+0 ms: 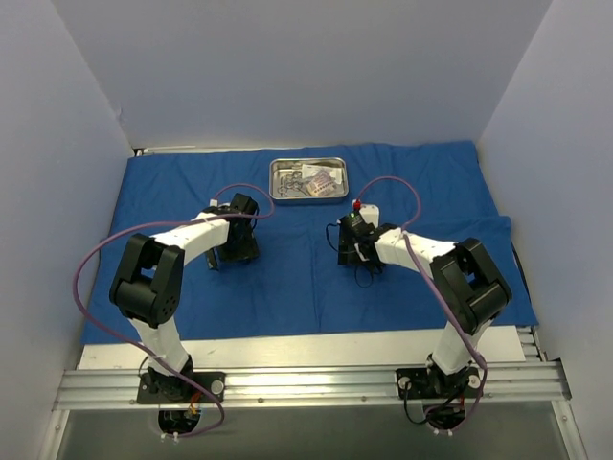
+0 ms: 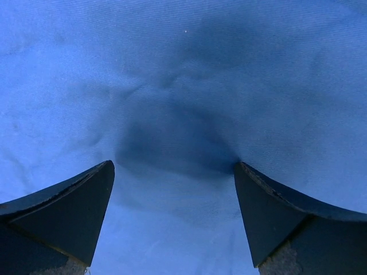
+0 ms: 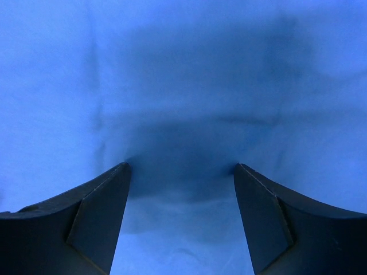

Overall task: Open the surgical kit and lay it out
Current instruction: Smooth out the surgical kit at the center of the board.

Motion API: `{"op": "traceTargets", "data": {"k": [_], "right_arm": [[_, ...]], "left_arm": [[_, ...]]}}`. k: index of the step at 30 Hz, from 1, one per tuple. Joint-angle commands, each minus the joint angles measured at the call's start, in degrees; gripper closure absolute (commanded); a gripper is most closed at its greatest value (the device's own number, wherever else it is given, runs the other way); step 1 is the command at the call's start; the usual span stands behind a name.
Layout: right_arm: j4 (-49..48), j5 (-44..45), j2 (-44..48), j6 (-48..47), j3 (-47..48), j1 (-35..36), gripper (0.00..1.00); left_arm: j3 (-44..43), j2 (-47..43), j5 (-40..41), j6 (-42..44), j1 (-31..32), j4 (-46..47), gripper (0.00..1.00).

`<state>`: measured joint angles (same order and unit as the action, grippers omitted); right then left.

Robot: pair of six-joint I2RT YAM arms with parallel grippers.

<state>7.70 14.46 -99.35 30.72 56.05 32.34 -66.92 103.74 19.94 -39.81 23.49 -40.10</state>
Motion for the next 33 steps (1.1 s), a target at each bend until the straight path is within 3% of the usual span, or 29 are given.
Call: {"op": "traceTargets", "data": {"k": [1,15,27,33], "right_arm": [[2.2,-0.2,-0.2,2.4,-2.9,0.7,0.32],[15.2,-4.4,9.4,11.6,-12.3,7.3,0.32],[26.0,-9.6,21.5,12.8,-14.0,7.7,0.31],[24.1,-5.2,23.0,8.9,-9.2,2.6,0.31]], "left_arm": [[1.2,2.0,-1.7,-0.4,-0.1,-2.3,0.05],[11.6,-4.1,-10.8,-3.0,-0.1,-10.9,0.05],[11.7,-9.5,-13.5,-0.4,-0.5,-20.2,0.06],[2.8,-10.8,-9.7,1.2,-1.9,-21.3,0.04]]}}
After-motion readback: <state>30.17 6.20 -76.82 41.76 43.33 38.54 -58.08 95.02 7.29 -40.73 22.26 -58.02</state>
